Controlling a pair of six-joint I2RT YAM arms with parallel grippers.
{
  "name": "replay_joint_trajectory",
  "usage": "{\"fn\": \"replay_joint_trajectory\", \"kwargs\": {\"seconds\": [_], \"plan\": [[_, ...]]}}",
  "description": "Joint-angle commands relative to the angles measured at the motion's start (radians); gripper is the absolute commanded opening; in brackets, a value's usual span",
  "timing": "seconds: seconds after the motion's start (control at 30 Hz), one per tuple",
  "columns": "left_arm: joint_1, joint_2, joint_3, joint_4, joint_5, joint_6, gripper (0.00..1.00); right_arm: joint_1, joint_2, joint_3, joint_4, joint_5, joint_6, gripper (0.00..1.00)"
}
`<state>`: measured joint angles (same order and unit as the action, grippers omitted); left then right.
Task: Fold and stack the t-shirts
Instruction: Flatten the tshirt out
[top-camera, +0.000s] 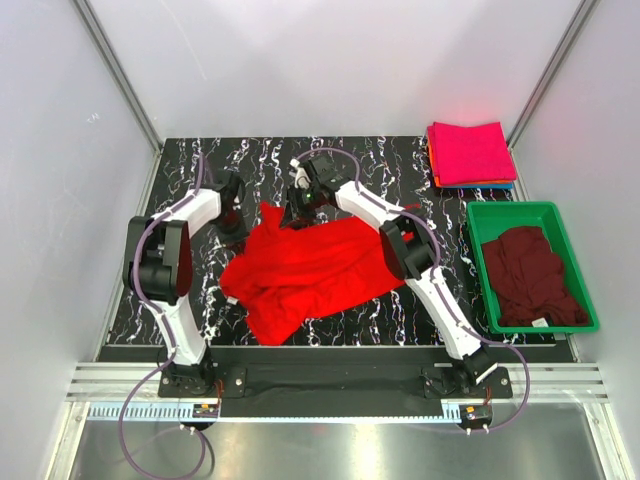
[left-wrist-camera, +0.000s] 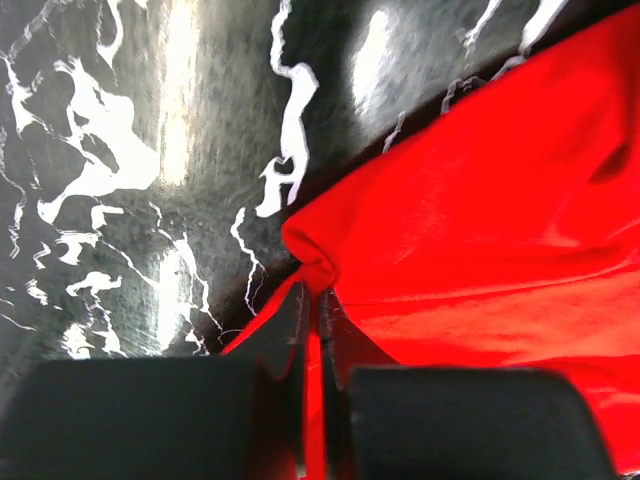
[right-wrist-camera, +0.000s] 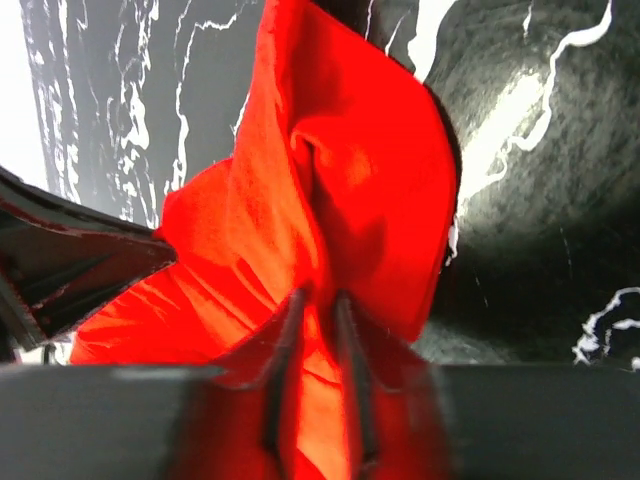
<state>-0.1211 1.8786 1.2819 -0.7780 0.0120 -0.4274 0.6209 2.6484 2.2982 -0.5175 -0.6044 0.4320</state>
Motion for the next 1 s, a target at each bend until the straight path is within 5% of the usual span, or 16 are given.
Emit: {"fn": "replay_joint_trajectory", "kwargs": {"seconds": [0.0, 0.13, 0.23, 0.43, 0.67, 0.77, 0.8, 0.9, 0.97], "plan": [[0.018, -0.004, 0.092, -0.048, 0.022, -0.003, 0.0, 0.013, 0.005, 0.128, -0.005, -0.008, 0.034, 0.12], [0.037, -0.094, 0.241, -0.154, -0.039, -0.065, 0.0, -0.013, -0.011, 0.334, -0.088, 0.057, 0.115, 0.0], [0.037, -0.162, 0.312, -0.205, -0.081, -0.126, 0.0, -0.055, -0.109, 0.273, -0.03, 0.031, 0.226, 0.0], [0.029, -0.338, 0.001, -0.156, 0.044, -0.139, 0.0, -0.062, -0.388, -0.233, -0.118, 0.083, 0.128, 0.0], [-0.031, -0.421, -0.429, 0.009, 0.272, -0.163, 0.0, -0.056, -0.585, -0.756, 0.022, 0.061, 0.117, 0.0], [-0.035, -0.473, -0.451, -0.021, 0.257, -0.172, 0.24, -0.052, -0.625, -0.838, 0.014, 0.069, 0.09, 0.07], [-0.035, -0.489, -0.44, -0.041, 0.25, -0.171, 0.49, -0.052, -0.637, -0.864, 0.008, 0.074, 0.082, 0.09], [-0.035, -0.513, -0.343, -0.032, 0.204, -0.131, 0.65, -0.052, -0.683, -0.898, -0.018, 0.094, 0.048, 0.25], [-0.031, -0.478, -0.27, -0.001, 0.159, -0.111, 0.67, -0.052, -0.711, -0.905, -0.055, 0.113, 0.019, 0.32]]}}
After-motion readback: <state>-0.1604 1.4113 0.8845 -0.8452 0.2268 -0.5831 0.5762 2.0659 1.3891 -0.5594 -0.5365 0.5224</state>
